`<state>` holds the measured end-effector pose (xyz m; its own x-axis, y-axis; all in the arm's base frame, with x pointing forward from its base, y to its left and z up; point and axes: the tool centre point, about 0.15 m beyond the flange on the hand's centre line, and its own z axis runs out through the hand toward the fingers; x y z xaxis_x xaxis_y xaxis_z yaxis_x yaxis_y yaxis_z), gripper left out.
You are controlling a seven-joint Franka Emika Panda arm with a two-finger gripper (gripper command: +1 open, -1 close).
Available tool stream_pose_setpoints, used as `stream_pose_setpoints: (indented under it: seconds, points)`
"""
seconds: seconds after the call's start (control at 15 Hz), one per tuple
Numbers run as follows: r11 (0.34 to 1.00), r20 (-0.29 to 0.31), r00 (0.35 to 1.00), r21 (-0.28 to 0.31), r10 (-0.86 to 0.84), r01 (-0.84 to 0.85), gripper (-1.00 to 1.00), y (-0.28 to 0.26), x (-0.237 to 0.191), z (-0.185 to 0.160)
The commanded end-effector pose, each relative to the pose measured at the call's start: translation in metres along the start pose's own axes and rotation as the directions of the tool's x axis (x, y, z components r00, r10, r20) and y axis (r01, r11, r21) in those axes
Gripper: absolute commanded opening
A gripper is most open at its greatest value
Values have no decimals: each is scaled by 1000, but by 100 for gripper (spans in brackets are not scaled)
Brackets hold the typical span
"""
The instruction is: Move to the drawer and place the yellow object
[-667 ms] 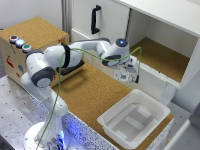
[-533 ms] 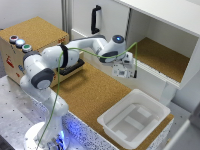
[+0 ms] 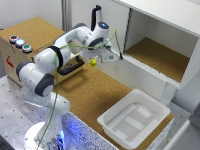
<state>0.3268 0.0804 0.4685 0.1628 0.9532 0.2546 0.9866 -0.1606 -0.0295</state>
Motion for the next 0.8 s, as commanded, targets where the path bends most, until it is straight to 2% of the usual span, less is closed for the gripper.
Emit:
stream_pose_setpoints:
  seconds: [0.0,0.13,0.4,0.6,0.73]
  points:
    - [978,-13,978,-17,-208,208,-100,-72,68,19]
    - [963,-41,962,-1,-270,270,-100,-87,90,23]
    - [941,-51,941,29,-335,337,-100,-87,117,39]
    - [927,-72,926,37,-371,374,-100,-80,133,65]
    - [925,-59,926,48,-374,376,-100,-73,147,85]
